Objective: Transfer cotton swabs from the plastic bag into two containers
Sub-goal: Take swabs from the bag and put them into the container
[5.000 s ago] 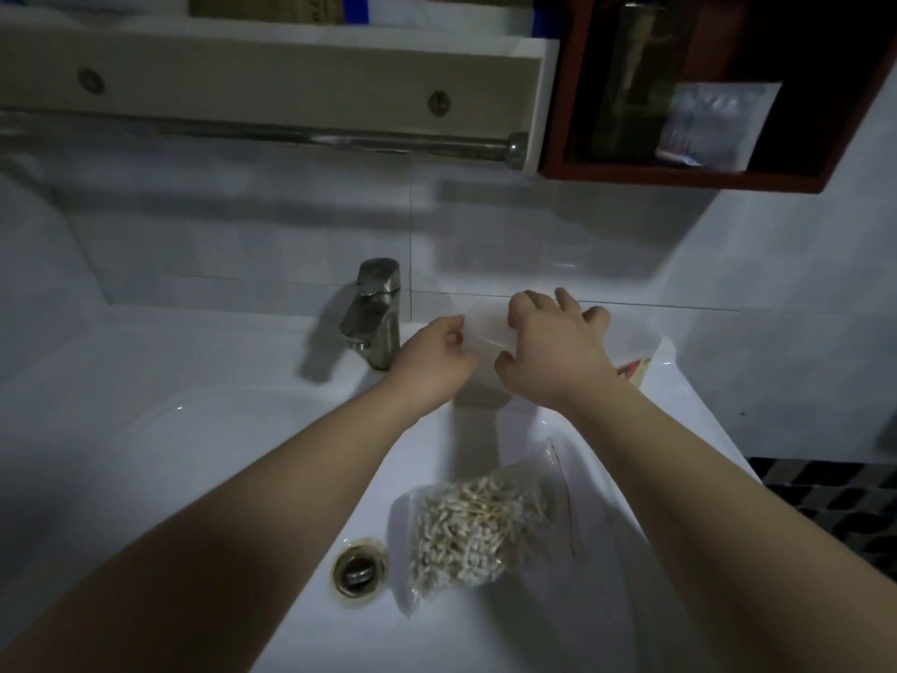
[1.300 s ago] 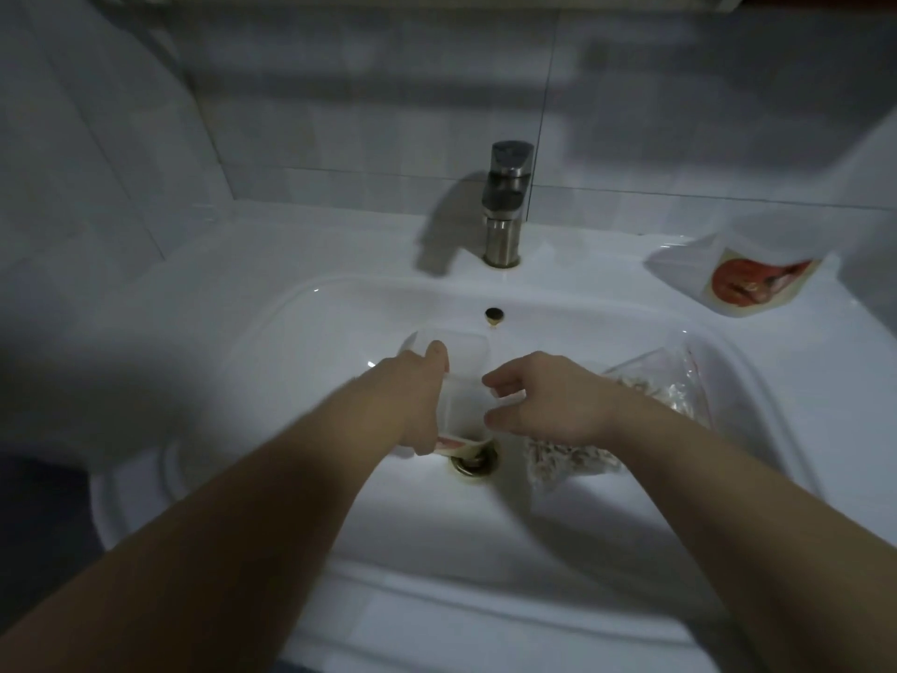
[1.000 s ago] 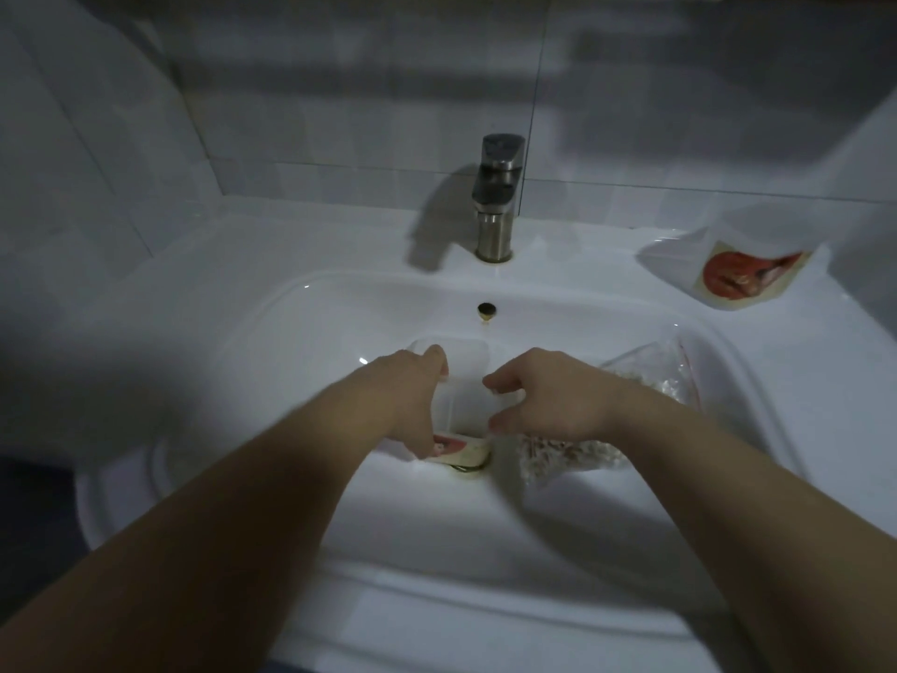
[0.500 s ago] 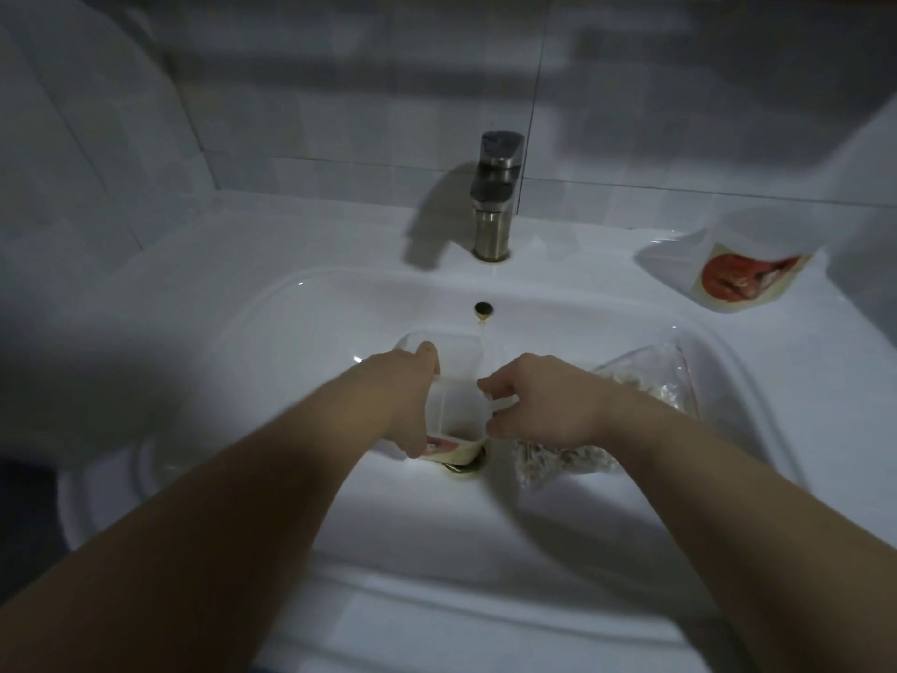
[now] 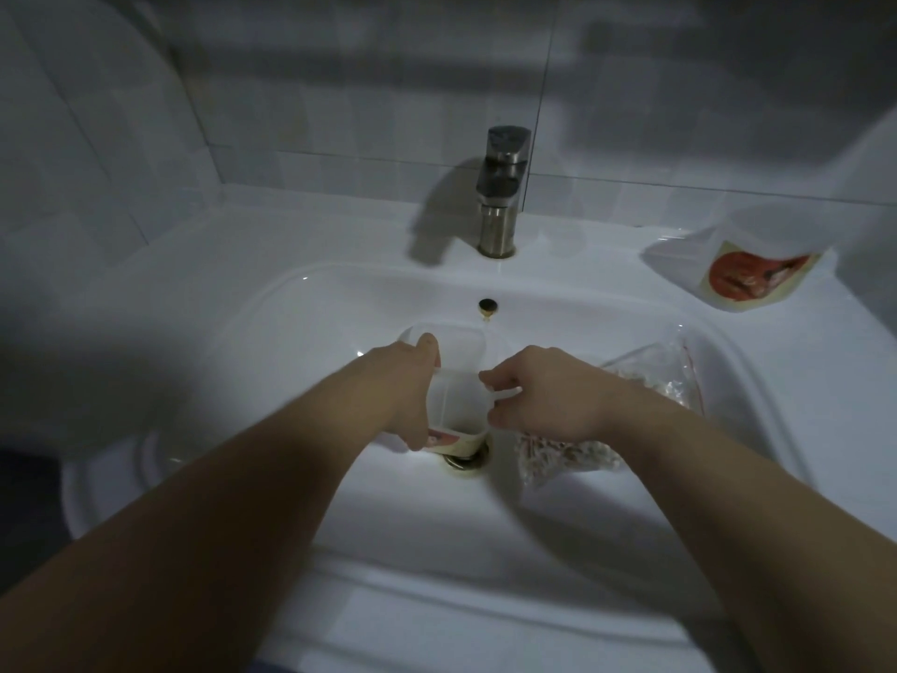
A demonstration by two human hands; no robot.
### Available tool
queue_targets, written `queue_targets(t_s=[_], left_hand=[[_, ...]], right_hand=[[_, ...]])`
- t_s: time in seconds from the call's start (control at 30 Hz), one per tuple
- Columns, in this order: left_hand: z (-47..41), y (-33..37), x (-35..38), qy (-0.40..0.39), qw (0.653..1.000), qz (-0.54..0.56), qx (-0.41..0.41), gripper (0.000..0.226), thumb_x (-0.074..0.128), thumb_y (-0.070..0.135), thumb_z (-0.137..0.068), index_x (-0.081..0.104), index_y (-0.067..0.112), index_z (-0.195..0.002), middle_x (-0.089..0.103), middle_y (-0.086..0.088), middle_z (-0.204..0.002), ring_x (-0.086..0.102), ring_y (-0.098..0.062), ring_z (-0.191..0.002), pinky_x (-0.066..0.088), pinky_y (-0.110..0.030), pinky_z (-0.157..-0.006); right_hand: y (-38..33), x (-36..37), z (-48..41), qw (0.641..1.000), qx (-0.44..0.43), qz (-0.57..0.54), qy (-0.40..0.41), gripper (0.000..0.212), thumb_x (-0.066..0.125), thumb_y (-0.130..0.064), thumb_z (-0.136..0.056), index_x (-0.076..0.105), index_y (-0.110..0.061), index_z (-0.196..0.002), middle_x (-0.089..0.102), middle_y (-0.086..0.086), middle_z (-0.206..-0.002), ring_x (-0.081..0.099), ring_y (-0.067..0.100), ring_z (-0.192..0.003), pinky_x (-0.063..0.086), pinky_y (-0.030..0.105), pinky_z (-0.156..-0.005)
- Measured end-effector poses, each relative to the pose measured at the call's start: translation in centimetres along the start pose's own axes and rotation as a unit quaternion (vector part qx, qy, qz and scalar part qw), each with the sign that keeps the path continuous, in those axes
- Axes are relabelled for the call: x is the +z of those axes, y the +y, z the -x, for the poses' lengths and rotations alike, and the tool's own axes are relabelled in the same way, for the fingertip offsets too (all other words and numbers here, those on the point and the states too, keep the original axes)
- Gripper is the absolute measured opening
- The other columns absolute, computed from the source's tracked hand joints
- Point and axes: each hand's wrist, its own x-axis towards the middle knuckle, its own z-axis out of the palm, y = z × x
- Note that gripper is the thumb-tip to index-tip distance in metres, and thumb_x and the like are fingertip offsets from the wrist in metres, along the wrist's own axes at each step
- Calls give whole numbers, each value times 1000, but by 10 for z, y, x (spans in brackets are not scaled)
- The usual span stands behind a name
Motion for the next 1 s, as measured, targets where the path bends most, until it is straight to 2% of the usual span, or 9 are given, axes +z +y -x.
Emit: queue_targets(t_s=[0.1,0.23,0.3,0.4,0.5,0.63,0.73,0.87,1.0], left_hand=[[0,3,-1,-8,1000,-4,7,86,93,36,-62,34,25,-123,49,5,-86,53,-11,-72,36,-25,-50],[0,6,1,-24,1000,0,3,84,92,32,-62,34,25,-123,51,3,-88,55,-12,-74,38,-26,-52],[-1,5,-1,-39,999,22,-6,84,93,32,-62,33,28,-121,53,2,-90,57,-13,-74,41,-25,-51],[0,2,-3,-74,994,78,-22,88,94,26,-61,32,31,-123,54,1,-94,62,-17,-76,50,-26,-48],[5,-3,-8,-93,990,103,-32,106,96,33,-57,27,36,-138,51,4,-100,62,-20,-84,58,-29,-53],[14,-5,-19,-99,990,86,-49,129,93,56,-47,14,47,-149,40,4,-113,59,-20,-94,62,-36,-70],[18,-3,-27,-84,994,55,-50,132,87,70,-50,12,43,-155,33,-2,-128,54,-28,-114,53,-41,-92],[20,10,-35,0,998,52,-45,95,71,71,-77,29,35,-155,32,-10,-147,45,-34,-130,46,-48,-106],[22,31,-41,76,989,130,-8,56,63,55,-93,52,31,-142,48,-4,-142,55,-25,-124,47,-41,-105]], right_hand=[[0,2,0,1000,4,15,-6,26,66,-33,-83,73,-14,-98,70,5,-88,67,21,-85,52,35,-73],[-2,6,0,999,10,44,-18,20,66,-33,-84,59,-17,-74,61,-2,-75,61,16,-75,40,27,-58],[-3,8,-1,999,13,48,-17,21,67,-35,-84,59,-19,-74,60,-4,-74,60,15,-74,37,26,-56],[-4,6,-2,999,27,38,-5,34,68,-41,-85,73,-19,-111,71,-2,-104,65,17,-95,44,23,-68],[-3,1,0,997,33,42,49,54,67,-43,-90,61,-20,-139,63,-1,-136,60,17,-121,40,21,-87],[-3,-13,9,989,58,-12,133,32,65,-37,-92,72,-23,-120,72,-6,-108,70,8,-80,49,18,-73],[-3,-25,17,979,88,41,179,18,61,-29,-91,76,-20,-96,74,-4,-90,69,15,-80,52,24,-69],[2,-44,34,961,168,100,195,22,55,-12,-82,74,-10,-93,72,8,-86,67,26,-78,59,34,-71],[22,-49,60,921,227,135,286,20,58,-4,-80,62,-6,-100,55,13,-97,48,29,-77,41,31,-72]])
